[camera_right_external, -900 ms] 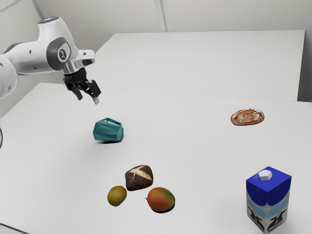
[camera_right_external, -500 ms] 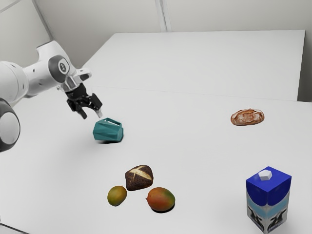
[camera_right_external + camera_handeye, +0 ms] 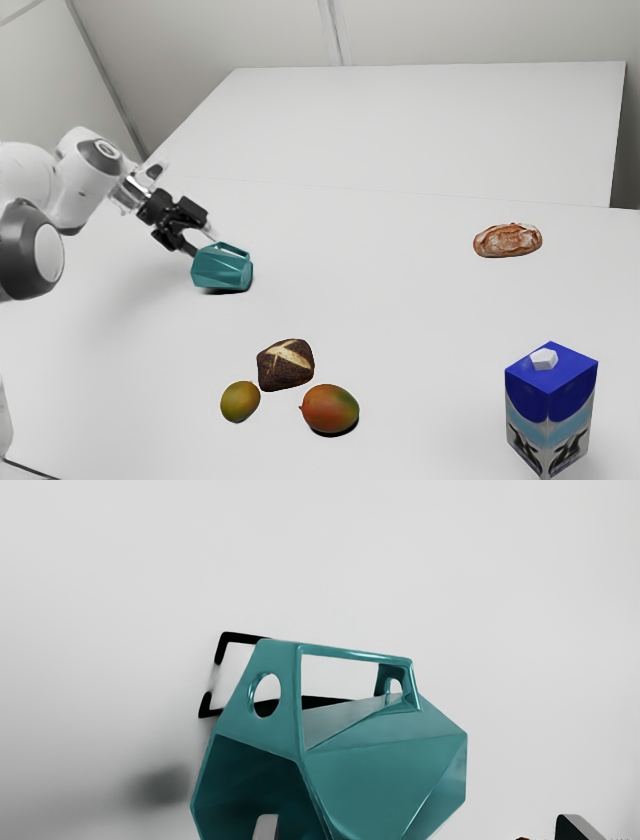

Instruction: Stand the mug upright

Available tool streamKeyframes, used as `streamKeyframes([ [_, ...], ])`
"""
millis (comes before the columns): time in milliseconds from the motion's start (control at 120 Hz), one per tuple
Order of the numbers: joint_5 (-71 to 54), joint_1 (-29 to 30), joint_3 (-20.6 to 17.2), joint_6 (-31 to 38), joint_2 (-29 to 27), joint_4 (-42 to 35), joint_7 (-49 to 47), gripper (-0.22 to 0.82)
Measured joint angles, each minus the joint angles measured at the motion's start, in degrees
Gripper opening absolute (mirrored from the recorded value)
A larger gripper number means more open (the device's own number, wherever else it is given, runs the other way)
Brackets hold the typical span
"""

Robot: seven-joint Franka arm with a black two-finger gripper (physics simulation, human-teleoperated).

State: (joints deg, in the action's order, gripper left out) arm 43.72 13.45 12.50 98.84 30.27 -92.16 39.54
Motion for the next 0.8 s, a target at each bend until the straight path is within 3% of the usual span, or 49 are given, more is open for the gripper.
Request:
streamKeyframes([
  [142, 2.0, 0.1, 0.0, -1.1, 0.6, -1.0, 2.0, 0.54],
  [517, 4.0, 0.2, 0.1, -2.2, 0.0, -2.9, 5.6, 0.01],
  [800, 7.8, -0.4, 0.0, -3.3, -0.5, -2.9, 7.1, -0.13],
])
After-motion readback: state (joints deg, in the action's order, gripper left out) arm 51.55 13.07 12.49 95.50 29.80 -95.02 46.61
